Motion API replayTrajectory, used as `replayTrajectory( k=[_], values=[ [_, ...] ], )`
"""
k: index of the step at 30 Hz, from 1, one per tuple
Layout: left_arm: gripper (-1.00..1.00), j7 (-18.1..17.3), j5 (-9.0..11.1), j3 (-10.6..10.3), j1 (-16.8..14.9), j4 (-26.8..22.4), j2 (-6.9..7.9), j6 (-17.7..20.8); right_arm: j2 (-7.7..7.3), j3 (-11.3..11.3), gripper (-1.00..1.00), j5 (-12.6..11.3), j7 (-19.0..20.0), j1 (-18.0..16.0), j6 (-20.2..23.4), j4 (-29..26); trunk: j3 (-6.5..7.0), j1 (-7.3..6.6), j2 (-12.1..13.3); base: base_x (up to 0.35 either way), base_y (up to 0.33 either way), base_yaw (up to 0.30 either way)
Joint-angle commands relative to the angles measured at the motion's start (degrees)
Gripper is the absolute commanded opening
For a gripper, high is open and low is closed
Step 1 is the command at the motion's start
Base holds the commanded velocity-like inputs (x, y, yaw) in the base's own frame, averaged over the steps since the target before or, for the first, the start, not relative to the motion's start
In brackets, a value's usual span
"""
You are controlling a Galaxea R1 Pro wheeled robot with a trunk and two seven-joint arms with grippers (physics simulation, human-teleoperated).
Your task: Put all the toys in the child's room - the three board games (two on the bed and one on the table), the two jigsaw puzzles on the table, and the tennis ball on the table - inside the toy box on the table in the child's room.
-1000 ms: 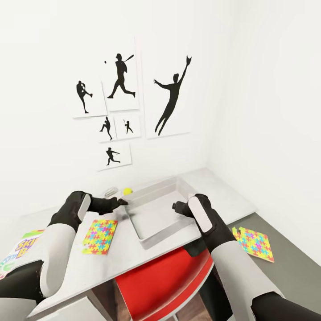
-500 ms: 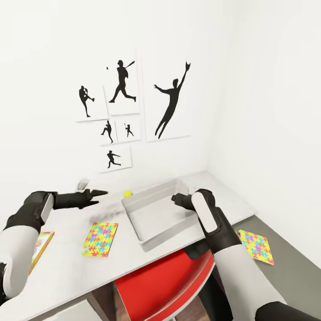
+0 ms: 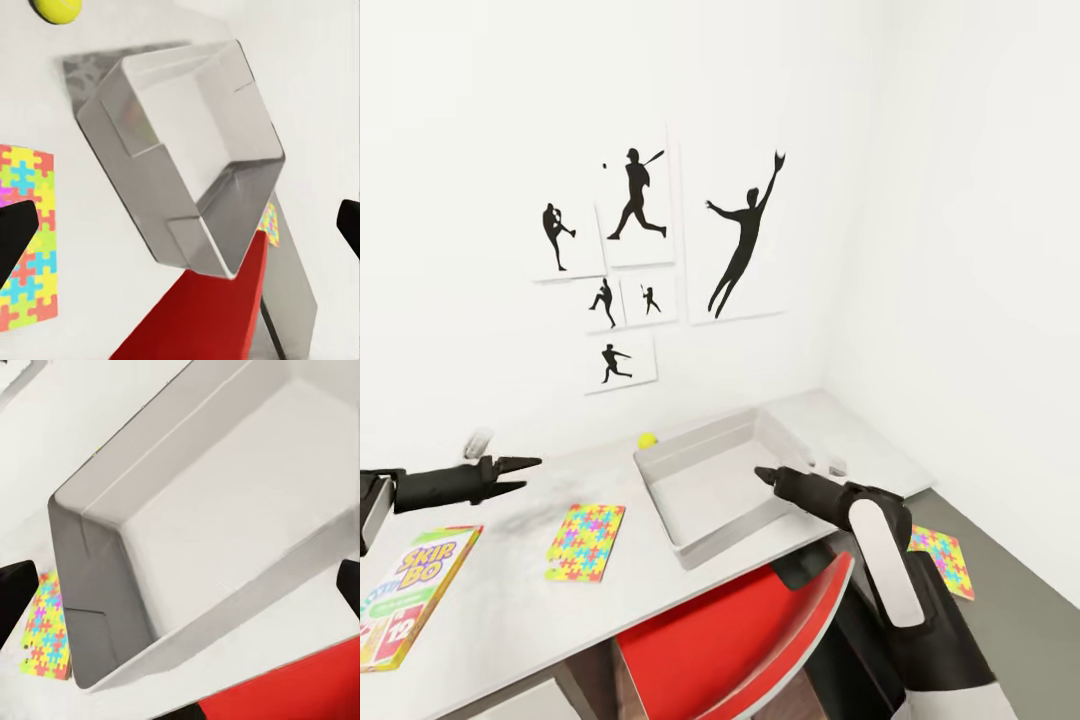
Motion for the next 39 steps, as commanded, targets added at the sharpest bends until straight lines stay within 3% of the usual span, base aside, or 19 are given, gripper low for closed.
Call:
replayTrajectory(
  k=[1, 2, 4, 5, 8, 10, 12, 15, 16, 19, 22, 26, 39],
  values=[
    [1.00, -1.63, 0.03, 0.07, 0.72, 0.01, 0.34, -0.09, -0.57, -0.52, 1.00, -0.70, 1.63, 0.95, -0.05, -0.44, -0.03, 0.04, -0.12, 0.000, 0.000, 0.000],
    [1.00, -4.38, 0.00, 0.08, 2.20, 0.02, 0.86, -1.70, -1.46, -1.52, 1.00, -0.75, 6.50, 2.75, -0.59, -0.96, 0.05, 0.04, -0.12, 0.000, 0.000, 0.000],
    [1.00, -6.87, -0.03, 0.08, 3.52, 0.02, 1.21, -3.50, -2.07, -2.45, 1.00, -0.72, 11.74, 4.31, -1.41, -1.30, 0.19, 0.04, -0.12, 0.000, 0.000, 0.000],
    [1.00, -9.04, -0.06, 0.08, 4.55, 0.09, 1.41, -5.18, -2.48, -3.29, 1.00, -0.53, 16.96, 5.60, -2.35, -1.51, 0.23, 0.04, -0.12, 0.000, 0.000, 0.000],
    [1.00, -11.98, -0.05, 0.11, 5.70, 0.24, 1.64, -7.27, -3.48, -4.73, 1.00, -0.18, 25.69, 7.42, -3.79, -1.71, 0.31, 0.04, -0.12, 0.000, 0.000, 0.000],
    [1.00, -12.96, -0.05, 0.13, 5.99, 0.23, 1.72, -7.80, -4.35, -5.36, 1.00, -0.06, 28.70, 7.97, -4.22, -1.66, 0.33, 0.04, -0.12, 0.000, 0.000, 0.000],
    [1.00, -14.22, -0.07, 0.25, 6.29, 0.21, 1.81, -8.43, -6.37, -6.04, 1.00, 0.09, 31.85, 9.04, -5.47, -1.10, 0.35, 0.04, -0.12, 0.000, 0.000, 0.000],
    [1.00, -14.63, -0.07, 0.41, 6.40, 0.21, 1.80, -8.70, -7.47, -6.29, 1.00, 0.17, 32.93, 9.81, -8.16, 0.57, 0.36, 0.04, -0.12, 0.000, 0.000, 0.000],
    [1.00, -14.84, -0.09, 0.56, 6.45, 0.21, 1.79, -8.87, -8.10, -6.46, 1.00, 0.35, 33.78, 10.22, -12.33, 3.75, 0.36, 0.04, -0.12, 0.000, 0.000, 0.000],
    [1.00, -14.98, -0.10, 0.82, 6.48, 0.20, 1.87, -8.94, -8.76, -6.53, 1.00, 0.42, 34.64, 10.48, -16.53, 7.47, 0.36, 0.04, -0.12, 0.000, 0.000, 0.000],
    [1.00, -15.08, -0.09, 1.15, 6.49, 0.20, 2.05, -8.95, -9.50, -6.55, 1.00, 0.45, 35.46, 10.59, -18.11, 8.26, 0.36, 0.04, -0.12, 0.000, 0.000, 0.000],
    [1.00, -15.13, -0.10, 1.62, 6.50, 0.20, 2.18, -8.96, -10.24, -6.56, 1.00, 0.26, 36.11, 10.64, -18.97, 8.35, 0.36, 0.04, -0.12, 0.000, 0.000, 0.000],
    [1.00, -15.09, -0.13, 2.03, 6.50, 0.20, 2.35, -8.99, -10.47, -6.61, 1.00, -0.16, 36.20, 10.66, -19.19, 6.64, 0.44, 0.04, -0.12, 0.000, 0.000, -0.013]
  ],
)
